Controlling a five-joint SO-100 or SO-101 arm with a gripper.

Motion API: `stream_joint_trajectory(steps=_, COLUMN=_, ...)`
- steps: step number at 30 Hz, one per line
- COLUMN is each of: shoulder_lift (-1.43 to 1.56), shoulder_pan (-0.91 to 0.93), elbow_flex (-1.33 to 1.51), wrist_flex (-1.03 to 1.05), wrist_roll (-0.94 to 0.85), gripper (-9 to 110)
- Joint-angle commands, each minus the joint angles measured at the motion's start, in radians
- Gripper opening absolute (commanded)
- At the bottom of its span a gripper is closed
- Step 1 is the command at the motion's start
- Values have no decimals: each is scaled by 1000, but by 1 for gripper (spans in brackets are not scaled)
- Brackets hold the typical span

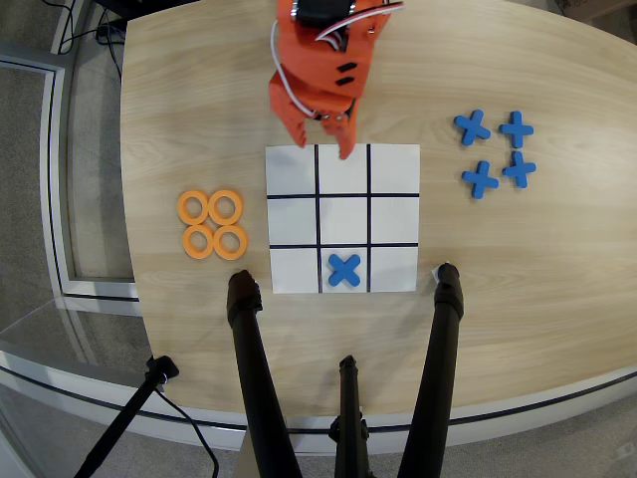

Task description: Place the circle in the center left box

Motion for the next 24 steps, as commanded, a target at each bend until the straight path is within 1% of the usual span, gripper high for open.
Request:
stream_joint_trajectory(steps=1, shoulder_lift=-147, shoulder_pan=52, elbow_flex=-140, wrist_flex=-57, wrist_roll=5, gripper=20)
stream_joint_trajectory(steps=6, shoulder_lift=-337, shoulder_pan=126, elbow_flex=-236, wrist_flex=-212, wrist_roll=12, gripper=20)
stream_joint_trajectory(steps=15, shoulder_lift=-600, shoulder_pan=230, elbow_flex=-313, wrist_flex=-433, wrist_roll=2, gripper=20)
stream_joint_trajectory(steps=19, shoulder_lift=-704, shoulder_pan=262, elbow_flex=-362, wrist_flex=-480, wrist_roll=-17, gripper=20)
stream_joint_trajectory(steps=24, shoulder_lift=-827, shoulder_pan=284, elbow_flex=-431, wrist_flex=-488, wrist_roll=-57, gripper=20)
